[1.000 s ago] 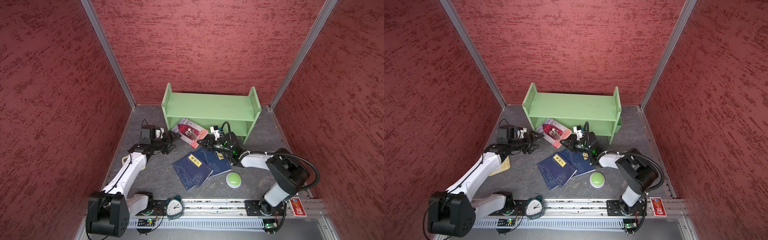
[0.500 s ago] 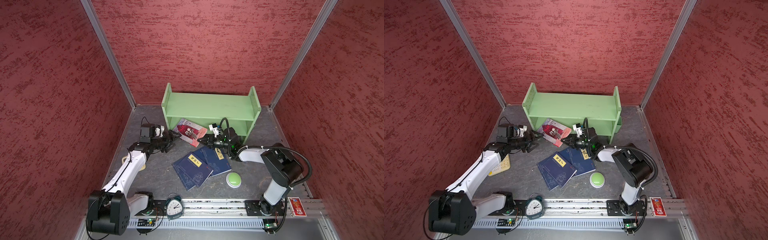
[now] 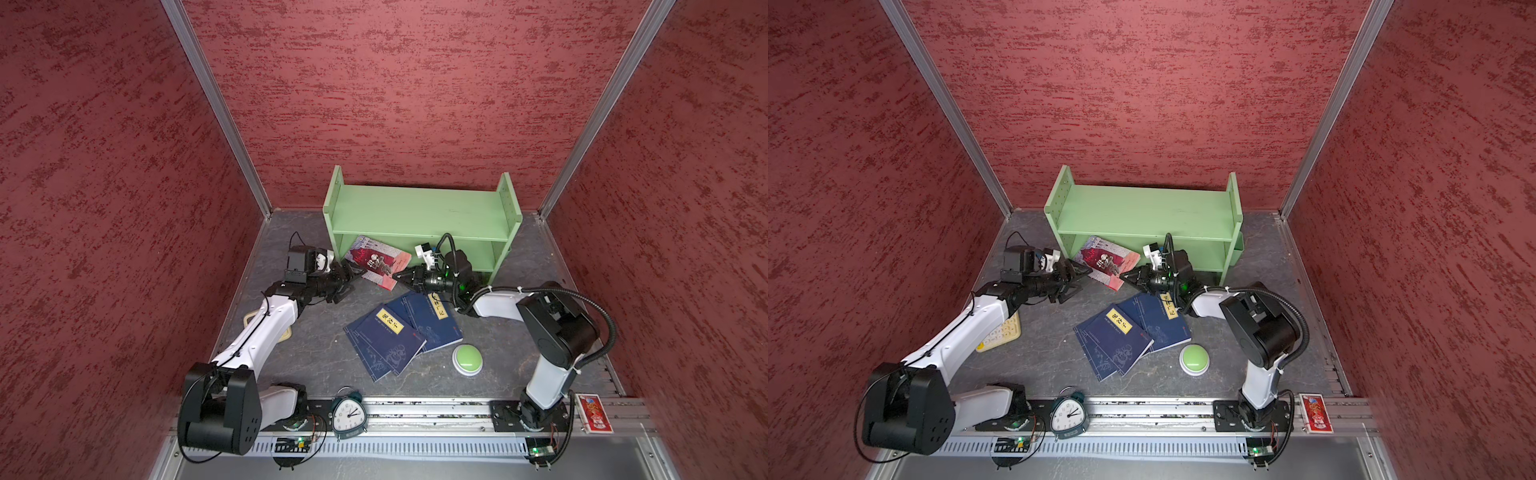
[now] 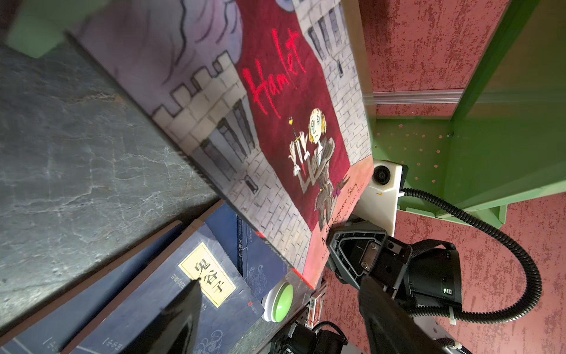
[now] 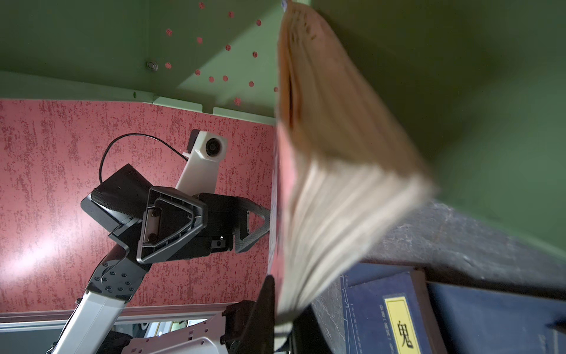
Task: Stacking books/files
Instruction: Place the book at the bookshelf.
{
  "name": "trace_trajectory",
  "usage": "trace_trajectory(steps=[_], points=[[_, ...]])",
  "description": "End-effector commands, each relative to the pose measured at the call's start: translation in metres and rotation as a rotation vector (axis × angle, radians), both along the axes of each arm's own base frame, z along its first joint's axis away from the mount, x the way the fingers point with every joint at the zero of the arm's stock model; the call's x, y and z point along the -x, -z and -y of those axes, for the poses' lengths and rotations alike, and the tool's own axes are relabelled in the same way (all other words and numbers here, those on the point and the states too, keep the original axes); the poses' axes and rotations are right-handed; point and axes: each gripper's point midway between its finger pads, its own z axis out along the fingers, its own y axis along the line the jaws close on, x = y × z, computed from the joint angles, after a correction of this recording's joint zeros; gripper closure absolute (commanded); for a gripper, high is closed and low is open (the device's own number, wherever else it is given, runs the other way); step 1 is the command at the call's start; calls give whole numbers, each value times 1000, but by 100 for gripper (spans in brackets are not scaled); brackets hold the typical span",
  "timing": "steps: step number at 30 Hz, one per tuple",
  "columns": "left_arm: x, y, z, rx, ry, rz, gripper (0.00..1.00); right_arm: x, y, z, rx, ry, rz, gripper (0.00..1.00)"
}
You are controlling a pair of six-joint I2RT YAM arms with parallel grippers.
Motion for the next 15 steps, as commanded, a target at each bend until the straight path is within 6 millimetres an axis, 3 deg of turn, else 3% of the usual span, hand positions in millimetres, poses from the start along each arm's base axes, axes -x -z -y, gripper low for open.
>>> trace_trajectory(steps=[1, 8, 15], points=[[-11, -17, 9, -7, 45, 99, 19, -15, -12, 2, -20, 16, 34, 88], [-15, -22, 17, -21, 87, 144, 23, -18, -16, 5, -45, 35, 35, 91], [-2, -28, 28, 0, 169, 182, 23, -19, -28, 8, -97, 24, 41, 91]])
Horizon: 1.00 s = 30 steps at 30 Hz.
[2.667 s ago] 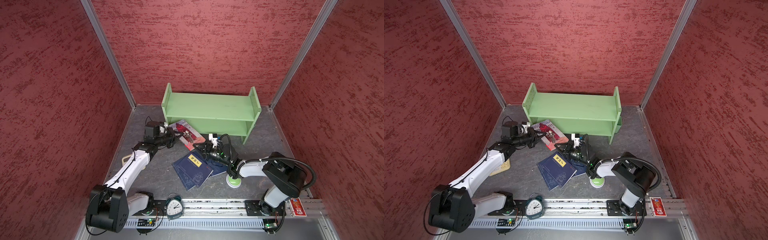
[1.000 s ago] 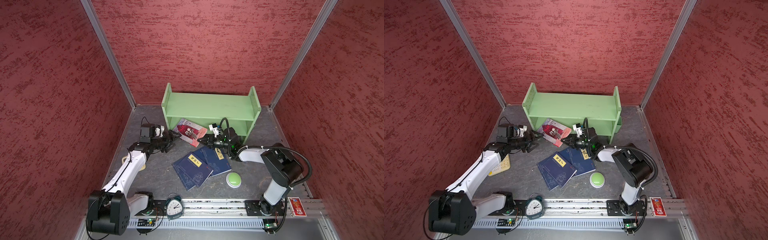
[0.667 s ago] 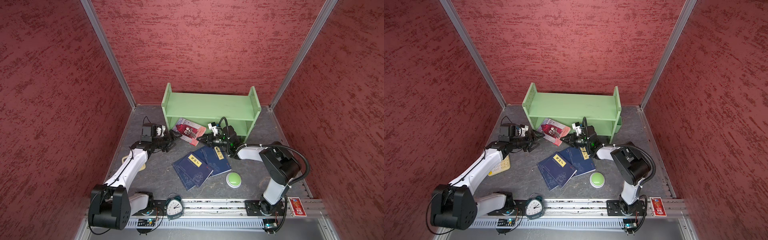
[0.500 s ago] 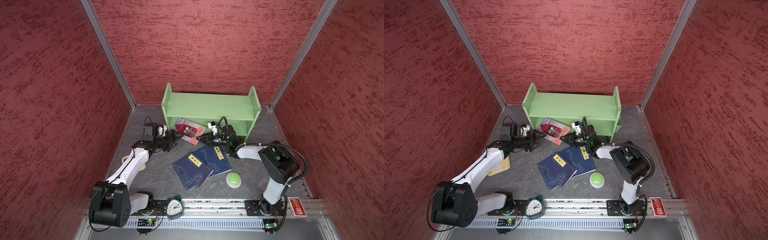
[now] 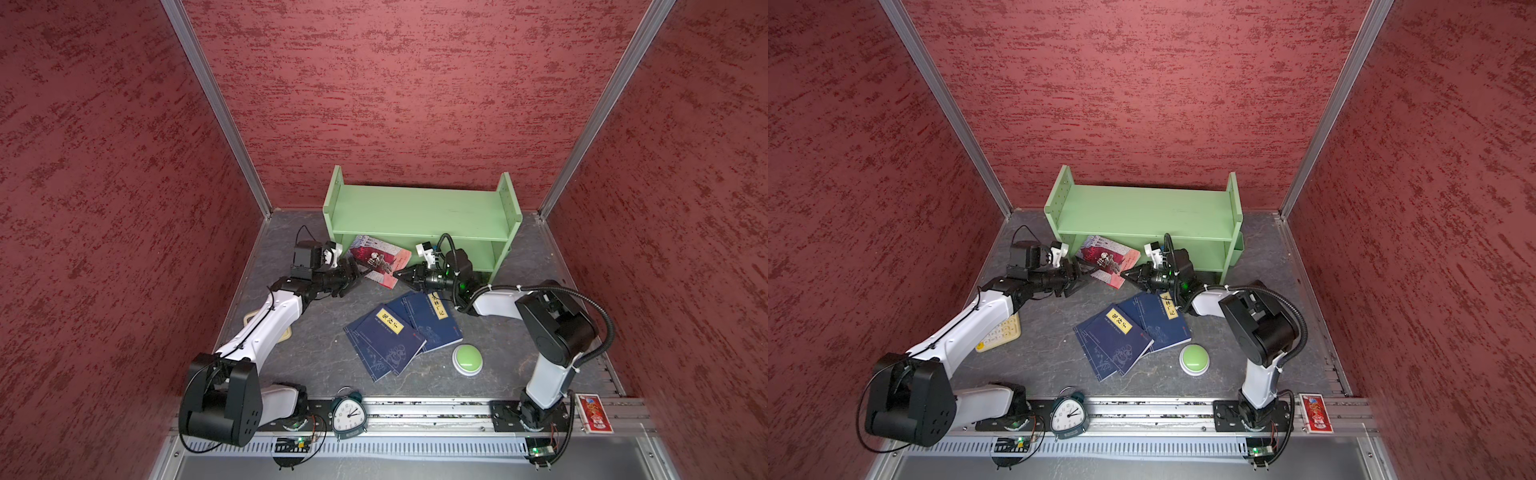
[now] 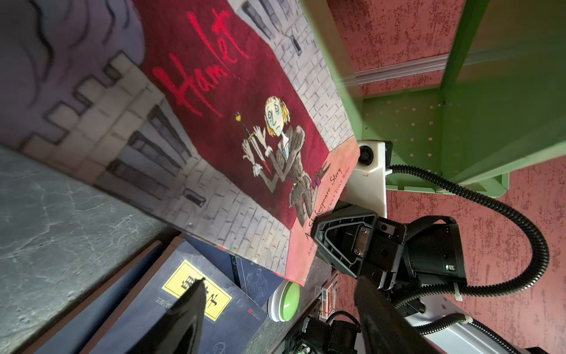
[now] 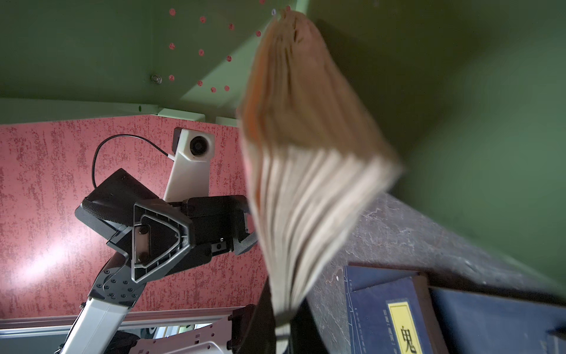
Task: Stacking books/files
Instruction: Place the book at the bookshelf.
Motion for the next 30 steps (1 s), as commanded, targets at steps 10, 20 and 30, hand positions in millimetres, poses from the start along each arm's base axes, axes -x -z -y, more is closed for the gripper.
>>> trace_trajectory(steps=[10, 20, 30], points=[[-3, -8, 18, 26, 89, 84, 22, -19, -28, 2, -84, -4, 46, 87], [-8, 0, 27, 29, 111, 88, 25, -25, -26, 5, -54, 24, 32, 84], [-17, 1, 35, 32, 107, 104, 37, -26, -20, 7, -39, 39, 18, 75]])
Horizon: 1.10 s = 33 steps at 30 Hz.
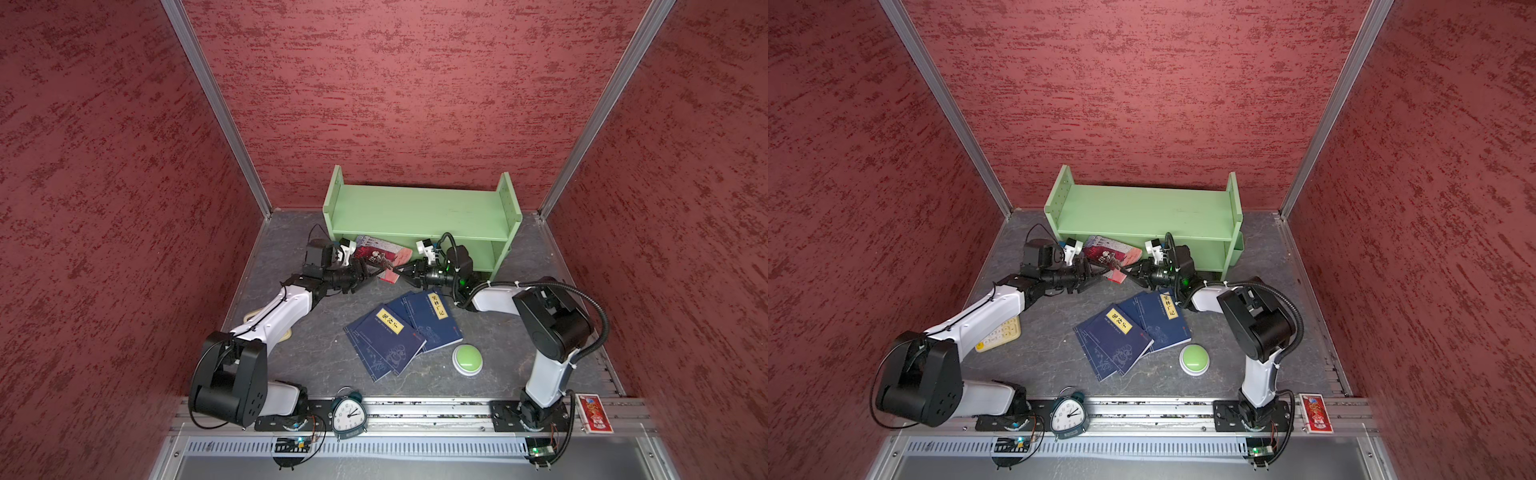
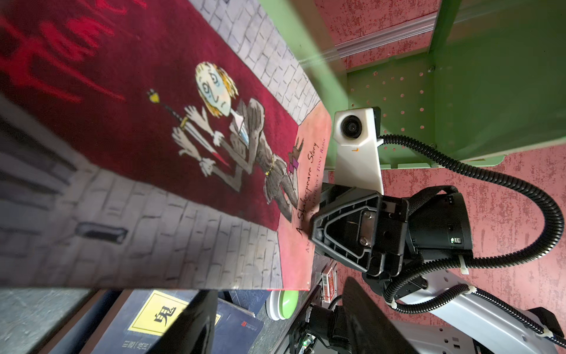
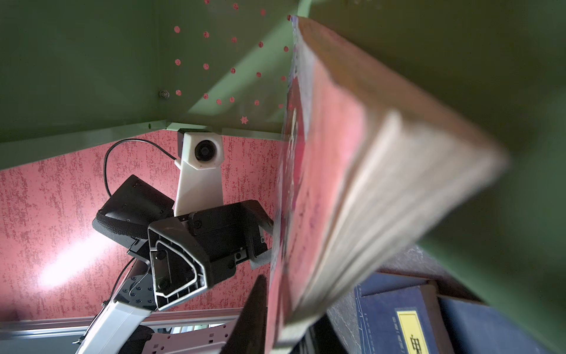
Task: Stacking books/files
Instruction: Place the book at the bookshelf.
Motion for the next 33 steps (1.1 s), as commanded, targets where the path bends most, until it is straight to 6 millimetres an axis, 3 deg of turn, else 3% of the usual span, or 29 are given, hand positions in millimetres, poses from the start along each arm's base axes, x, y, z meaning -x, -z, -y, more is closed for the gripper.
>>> trace_trajectory(steps=[1, 6, 13, 26, 33], points=[[-7, -7, 5, -1, 0, 50, 37, -15, -19, 6, -16, 45, 54, 72], [-10, -3, 5, -14, -12, 52, 38, -15, -16, 8, 3, 58, 48, 58], [-15, -6, 5, -22, -17, 71, 40, -16, -16, 11, 16, 76, 47, 48], [-23, -5, 11, -26, -22, 82, 40, -4, -15, 28, 64, 147, 30, 47], [-23, -8, 14, -21, -14, 90, 40, 2, -9, 22, 80, 143, 24, 46]])
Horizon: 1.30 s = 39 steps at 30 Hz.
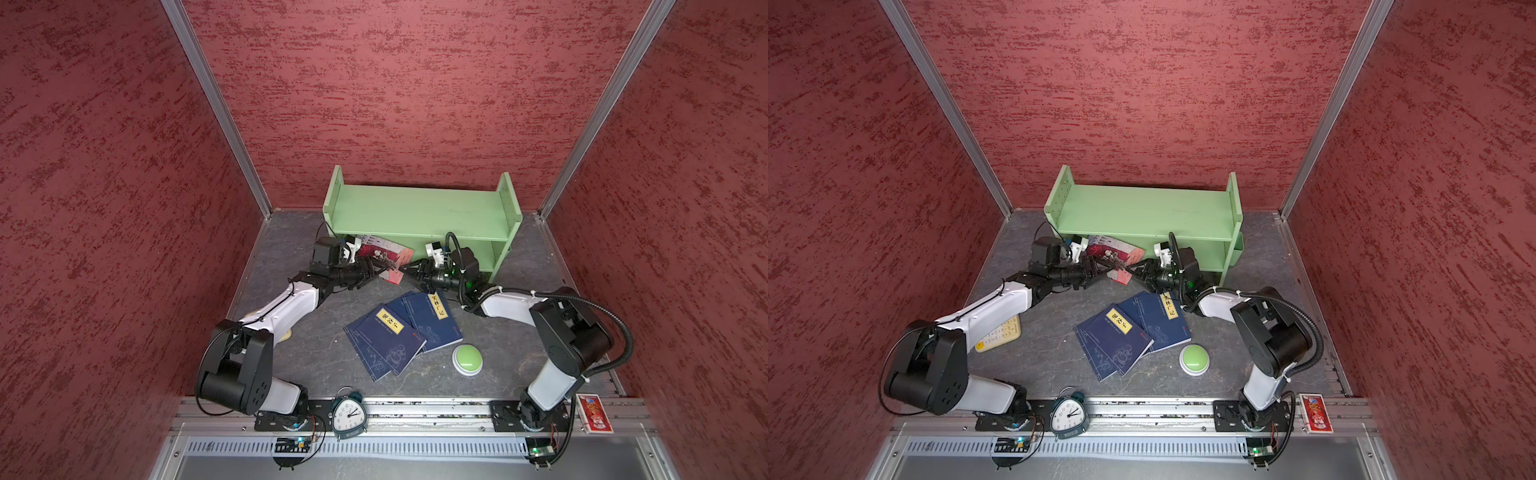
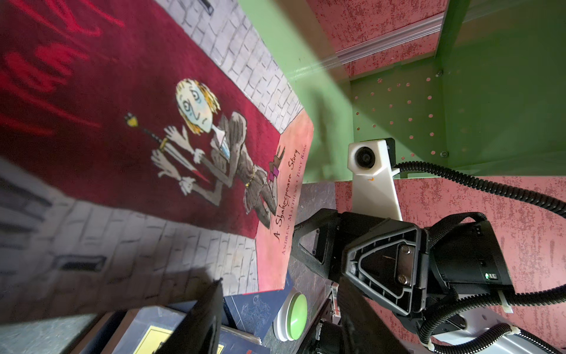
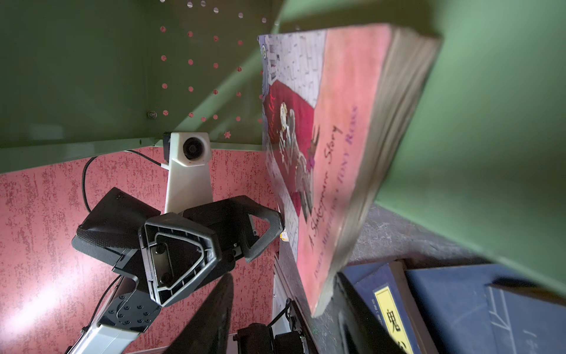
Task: Stacking books/files
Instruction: Place the book at the bookshelf.
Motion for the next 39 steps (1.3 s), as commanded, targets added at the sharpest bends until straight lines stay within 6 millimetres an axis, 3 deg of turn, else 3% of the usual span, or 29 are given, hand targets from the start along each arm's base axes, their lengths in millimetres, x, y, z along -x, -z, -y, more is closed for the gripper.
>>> trace_trajectory(steps=[1, 15, 30, 35, 39], points=[[-7, -13, 4, 9, 2, 46, 40, -3, -10, 1, 5, 27, 55, 47], [-6, -16, 5, 14, 12, 54, 40, 2, 9, -3, 97, 45, 40, 47], [10, -38, 1, 31, 51, 33, 40, 9, 1, -17, -12, 44, 54, 51], [15, -42, -17, 26, 30, -25, 39, 10, 5, -20, -20, 40, 38, 54], [16, -56, -38, 55, -8, -30, 39, 12, 15, -20, 5, 46, 20, 53]])
